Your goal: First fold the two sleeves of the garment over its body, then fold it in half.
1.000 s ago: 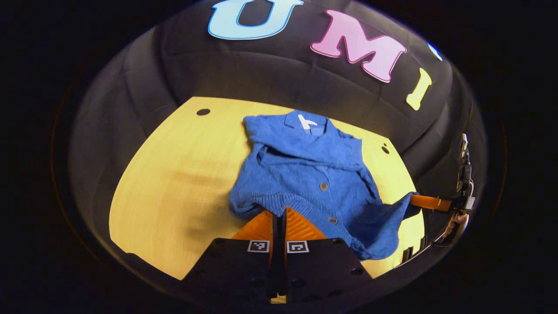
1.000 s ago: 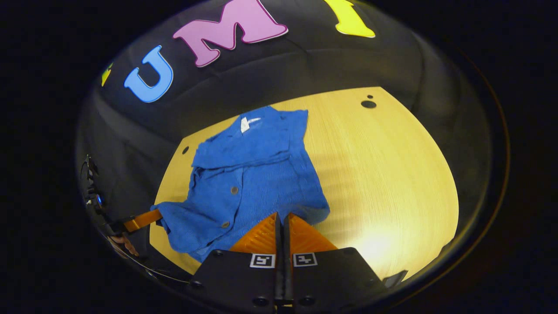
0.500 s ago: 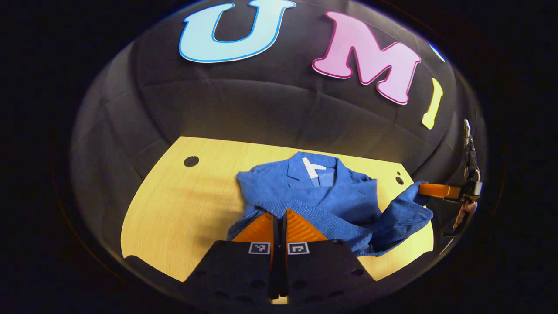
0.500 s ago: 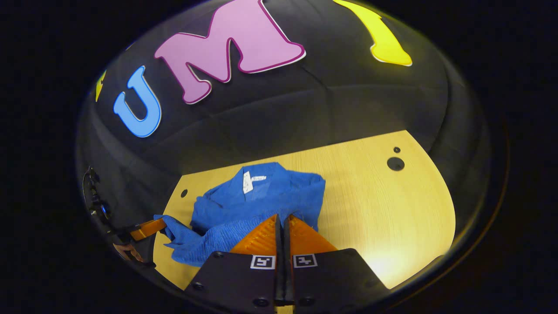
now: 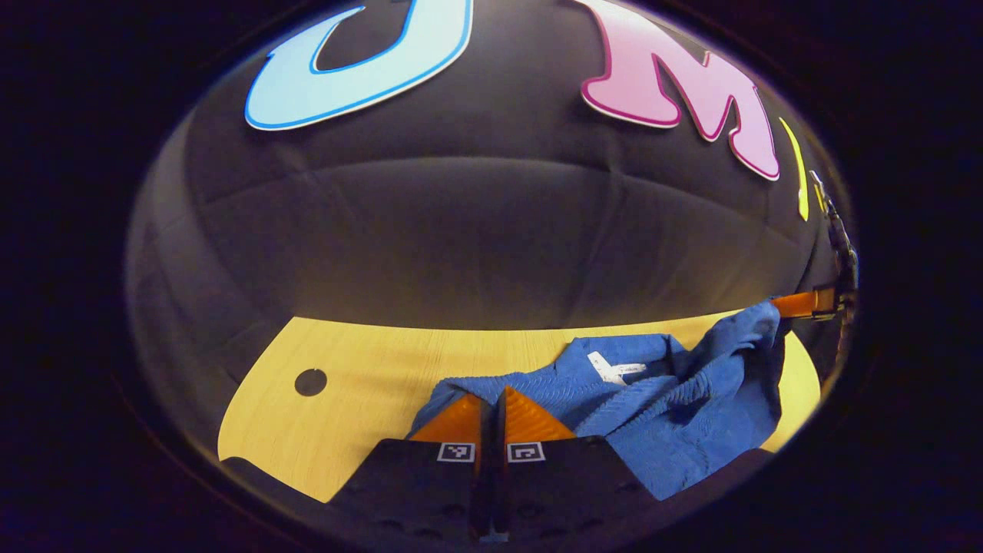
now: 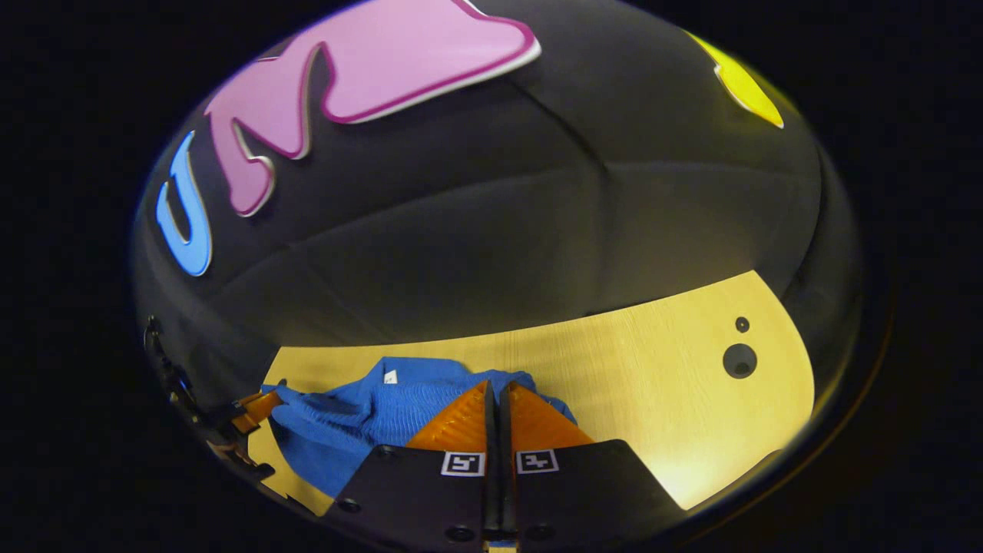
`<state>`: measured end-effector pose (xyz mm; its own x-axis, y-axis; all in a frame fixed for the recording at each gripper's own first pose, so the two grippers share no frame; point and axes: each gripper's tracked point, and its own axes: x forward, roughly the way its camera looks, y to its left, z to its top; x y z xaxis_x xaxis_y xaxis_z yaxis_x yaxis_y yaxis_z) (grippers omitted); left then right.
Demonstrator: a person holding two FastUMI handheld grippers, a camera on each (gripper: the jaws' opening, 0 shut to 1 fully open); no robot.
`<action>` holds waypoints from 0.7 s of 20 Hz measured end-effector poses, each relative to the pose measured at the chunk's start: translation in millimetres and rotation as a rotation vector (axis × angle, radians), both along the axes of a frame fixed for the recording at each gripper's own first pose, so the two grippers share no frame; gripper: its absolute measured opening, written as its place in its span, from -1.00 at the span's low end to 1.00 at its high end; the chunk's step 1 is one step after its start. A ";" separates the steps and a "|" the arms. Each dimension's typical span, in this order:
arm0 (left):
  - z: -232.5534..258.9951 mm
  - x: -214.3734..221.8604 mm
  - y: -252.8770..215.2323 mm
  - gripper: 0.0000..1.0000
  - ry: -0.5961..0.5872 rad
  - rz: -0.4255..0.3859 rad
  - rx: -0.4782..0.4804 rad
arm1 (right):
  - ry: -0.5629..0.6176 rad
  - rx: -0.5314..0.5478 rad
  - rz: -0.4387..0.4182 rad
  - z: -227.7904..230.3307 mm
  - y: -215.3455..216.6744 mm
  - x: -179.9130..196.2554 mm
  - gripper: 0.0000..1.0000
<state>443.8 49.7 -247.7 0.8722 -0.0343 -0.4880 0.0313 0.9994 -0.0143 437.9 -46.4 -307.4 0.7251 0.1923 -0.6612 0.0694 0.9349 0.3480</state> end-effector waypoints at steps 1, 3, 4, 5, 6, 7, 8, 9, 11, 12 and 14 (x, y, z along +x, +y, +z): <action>-5.0 8.8 -1.8 -0.96 -0.020 0.002 -0.004 | 0.010 -0.018 -0.026 -12.9 -5.5 6.1 -0.88; -9.1 21.6 -5.5 -0.74 -0.059 0.014 -0.029 | 0.016 -0.043 -0.052 -26.8 -15.2 11.1 -0.43; -14.2 24.9 -4.9 -0.29 -0.058 0.017 -0.013 | 0.022 -0.048 -0.056 -33.1 -20.0 12.9 -0.07; -17.4 22.8 -3.1 0.16 -0.045 0.021 0.015 | 0.027 -0.053 -0.055 -33.4 -22.1 9.7 0.29; -17.8 18.3 -1.1 0.61 -0.028 0.028 0.046 | 0.031 -0.059 -0.046 -34.2 -24.8 6.4 0.65; -16.7 14.0 0.8 0.60 -0.014 0.043 0.060 | 0.044 -0.075 -0.026 -34.9 -28.1 -0.3 0.69; -10.9 9.0 1.4 0.60 -0.011 0.057 0.052 | 0.047 -0.086 -0.016 -30.0 -30.2 -9.6 0.91; -5.2 -0.8 -0.4 0.61 -0.009 0.067 0.024 | 0.033 -0.094 -0.013 -23.4 -30.9 -16.8 0.93; 9.9 -22.4 -3.7 0.64 0.008 0.090 -0.019 | -0.014 -0.112 -0.018 -1.5 -33.7 -34.0 0.94; 19.8 -31.4 -4.3 0.65 -0.007 0.103 -0.027 | -0.031 -0.124 -0.019 9.1 -34.4 -45.4 0.94; 47.6 -62.0 -8.3 0.65 -0.057 0.117 -0.046 | -0.064 -0.126 -0.011 30.0 -30.3 -71.7 0.94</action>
